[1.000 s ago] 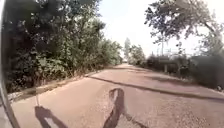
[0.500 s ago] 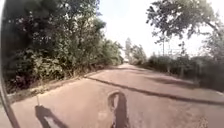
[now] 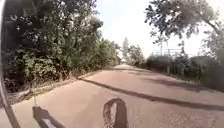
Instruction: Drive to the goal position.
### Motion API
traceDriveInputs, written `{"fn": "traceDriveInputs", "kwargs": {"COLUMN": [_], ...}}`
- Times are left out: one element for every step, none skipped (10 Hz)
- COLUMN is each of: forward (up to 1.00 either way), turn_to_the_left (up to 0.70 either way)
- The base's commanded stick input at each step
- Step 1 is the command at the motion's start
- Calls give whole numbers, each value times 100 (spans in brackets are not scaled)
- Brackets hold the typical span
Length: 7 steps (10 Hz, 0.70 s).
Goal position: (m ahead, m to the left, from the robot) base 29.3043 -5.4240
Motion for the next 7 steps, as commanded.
{"fn": "traceDriveInputs", "kwargs": {"forward": [70,70,70,70,70,70,70], "turn_to_the_left": [-3,-5,-4,-3,-1,0,-5]}}
